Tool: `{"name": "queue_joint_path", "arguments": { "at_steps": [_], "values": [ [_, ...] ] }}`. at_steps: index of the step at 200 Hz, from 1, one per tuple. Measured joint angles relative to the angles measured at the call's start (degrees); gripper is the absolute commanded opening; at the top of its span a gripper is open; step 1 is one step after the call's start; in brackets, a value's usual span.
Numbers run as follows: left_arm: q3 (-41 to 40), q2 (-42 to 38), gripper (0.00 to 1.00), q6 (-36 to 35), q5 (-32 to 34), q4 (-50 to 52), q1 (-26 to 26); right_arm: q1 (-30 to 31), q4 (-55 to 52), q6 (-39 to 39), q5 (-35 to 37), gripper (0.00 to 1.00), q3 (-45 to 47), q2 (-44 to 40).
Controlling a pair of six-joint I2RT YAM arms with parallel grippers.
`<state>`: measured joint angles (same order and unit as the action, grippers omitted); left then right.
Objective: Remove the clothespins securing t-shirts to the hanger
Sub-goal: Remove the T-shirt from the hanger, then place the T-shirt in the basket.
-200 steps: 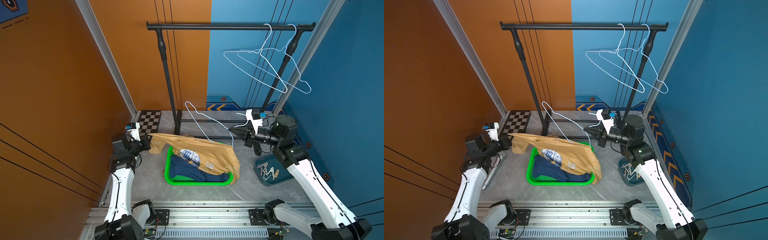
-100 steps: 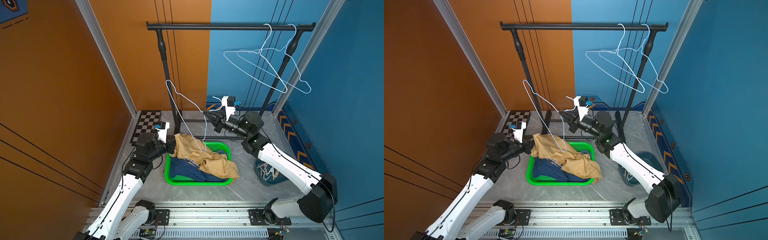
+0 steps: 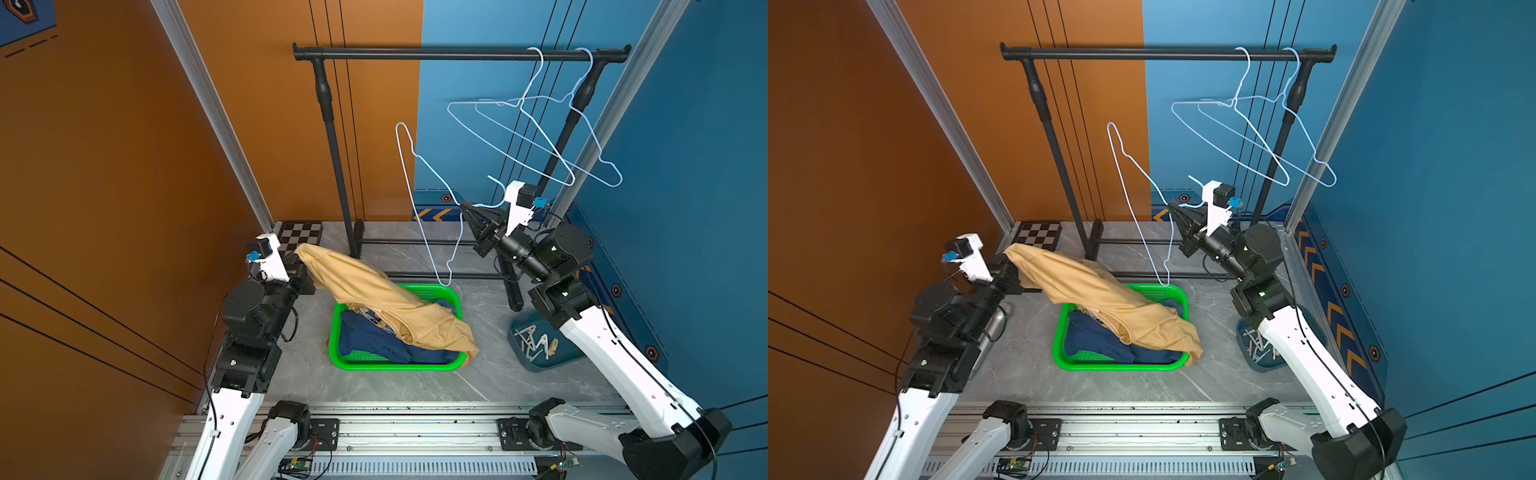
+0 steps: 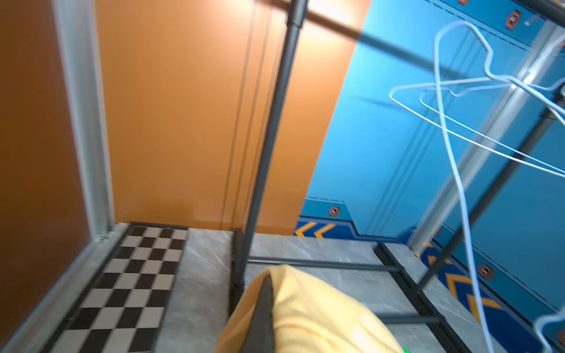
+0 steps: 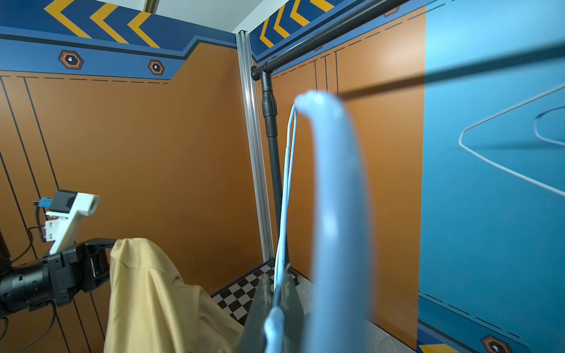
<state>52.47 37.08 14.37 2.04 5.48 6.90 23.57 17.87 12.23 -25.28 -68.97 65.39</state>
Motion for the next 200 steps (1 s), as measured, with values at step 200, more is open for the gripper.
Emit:
{"name": "queue_joint_path", "arguments": {
  "at_steps": [200],
  "values": [
    [4.85, 20.63, 0.00, -5.42, -1.03, -7.06, 41.55, -8.24, -5.01, -0.37, -1.66, 0.00, 3.08, -1.40]
  ]
}}
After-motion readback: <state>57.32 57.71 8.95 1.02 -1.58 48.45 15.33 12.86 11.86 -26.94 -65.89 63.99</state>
